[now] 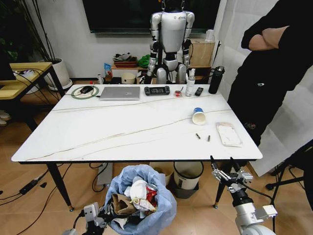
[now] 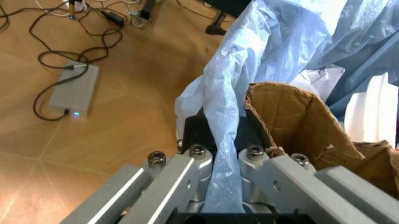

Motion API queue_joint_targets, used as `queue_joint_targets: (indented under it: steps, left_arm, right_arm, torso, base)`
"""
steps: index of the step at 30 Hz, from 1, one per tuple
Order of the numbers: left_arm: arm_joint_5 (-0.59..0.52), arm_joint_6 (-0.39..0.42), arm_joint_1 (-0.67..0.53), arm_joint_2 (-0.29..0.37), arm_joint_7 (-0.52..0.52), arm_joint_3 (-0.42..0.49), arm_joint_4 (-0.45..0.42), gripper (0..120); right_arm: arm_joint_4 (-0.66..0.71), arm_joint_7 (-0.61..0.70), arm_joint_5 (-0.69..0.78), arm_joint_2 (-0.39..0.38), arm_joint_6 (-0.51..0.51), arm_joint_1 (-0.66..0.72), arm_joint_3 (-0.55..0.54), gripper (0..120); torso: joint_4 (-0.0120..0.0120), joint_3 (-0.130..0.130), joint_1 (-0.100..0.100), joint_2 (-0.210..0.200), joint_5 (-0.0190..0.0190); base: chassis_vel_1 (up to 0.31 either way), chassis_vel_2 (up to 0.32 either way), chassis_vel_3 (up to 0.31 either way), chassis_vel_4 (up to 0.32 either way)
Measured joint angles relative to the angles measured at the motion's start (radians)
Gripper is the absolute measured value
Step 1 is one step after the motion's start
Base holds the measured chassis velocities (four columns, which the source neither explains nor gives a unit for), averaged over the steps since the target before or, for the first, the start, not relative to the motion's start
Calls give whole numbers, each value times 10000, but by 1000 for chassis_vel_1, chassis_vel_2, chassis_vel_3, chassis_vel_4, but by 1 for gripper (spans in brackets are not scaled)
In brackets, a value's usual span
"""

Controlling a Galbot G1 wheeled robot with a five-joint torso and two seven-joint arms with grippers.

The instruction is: Pick up the trash bin and place the trash from the table into it.

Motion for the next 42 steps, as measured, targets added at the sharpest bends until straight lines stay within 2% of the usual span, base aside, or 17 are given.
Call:
queue_joint_targets:
  steps: [7, 10, 12, 13, 14, 15, 16, 17, 18, 19, 21, 24, 32, 42]
  left_arm:
    - [-27, 23, -21, -18, -11, 12, 27, 0]
    - [-33, 36, -16, -9, -14, 11, 23, 0]
    - [-65, 62, 17, 8, -27, -35, -29, 0]
    - [-65, 62, 17, 8, -27, -35, -29, 0]
    - [-71, 70, 37, 14, -33, -55, -58, 0]
    - [-73, 78, 77, 18, -39, -85, -108, 0]
    - [-72, 79, 90, 20, -39, -96, -128, 0]
    - [-71, 81, 136, 10, -43, -133, -198, 0]
    - [-68, 86, 164, -6, -46, -146, -242, 0]
    - [-68, 86, 164, -6, -46, -146, -242, 0]
    - [-22, 92, 210, -93, -50, -174, -343, 0]
    - [100, 101, 247, -263, -101, -176, -472, 0]
    - [394, 105, 350, -647, -138, -123, -563, 0]
    - [526, 96, 345, -837, -145, -101, -606, 0]
  right_arm:
    - [-181, 30, -69, -133, 91, 119, 68, 100]
    - [-197, 197, 20, -432, -69, 407, 7, 100]
    - [-281, 589, 431, -1105, -576, 1022, -152, 100]
    - [-281, 589, 431, -1105, -576, 1022, -152, 100]
    - [-389, 631, 565, -1419, -737, 1230, -198, 100]
    - [-630, 654, 742, -1991, -909, 1526, -260, 100]
    - [-719, 658, 783, -2209, -945, 1619, -281, 100]
    - [-1065, 793, 830, -3078, -1045, 1963, -406, 100]
    - [-1234, 898, 888, -3548, -1133, 2117, -514, 100]
    - [-1234, 898, 888, -3548, -1133, 2117, -514, 100]
    - [-1527, 1229, 798, -4242, -1539, 2408, -709, 100]
    - [-1821, 1366, 480, -4749, -2155, 2917, -961, 100]
    - [-2389, 1413, 143, -5141, -3068, 4134, -1629, 100]
    - [-2958, 1394, -226, -5235, -3340, 4912, -2225, 100]
  torso:
    - [-1, 0, 1, -1, 4]
    - [-2, 0, 1, 0, 1]
    - [1, 0, 0, 0, 1]
    - [1, 0, 0, 0, 1]
    - [1, 0, 0, 0, -1]
    - [2, 1, 0, 0, 5]
    - [3, 1, 0, 0, 8]
    - [7, 0, 0, 0, -1]
    - [6, 1, 1, 0, -5]
    - [6, 1, 1, 0, -5]
    - [2, 1, 1, -1, 3]
    - [-2, 1, 1, -1, 4]
    - [2, 1, 1, -1, 2]
    - [1, 0, 1, -1, 0]
  base:
    - [-130, -117, 123, 102]
    - [-63, -59, 48, 52]
    - [0, 0, 0, 0]
    - [0, 0, 0, 0]
    - [37, 51, -33, -20]
    - [27, 51, -24, -24]
    - [27, 51, -24, -24]
    - [49, 51, -34, -5]
    - [0, 0, 0, 0]
    - [0, 0, 0, 0]
    - [0, 0, 0, 0]
    - [0, 0, 0, 0]
    - [0, 0, 0, 0]
    - [0, 0, 0, 0]
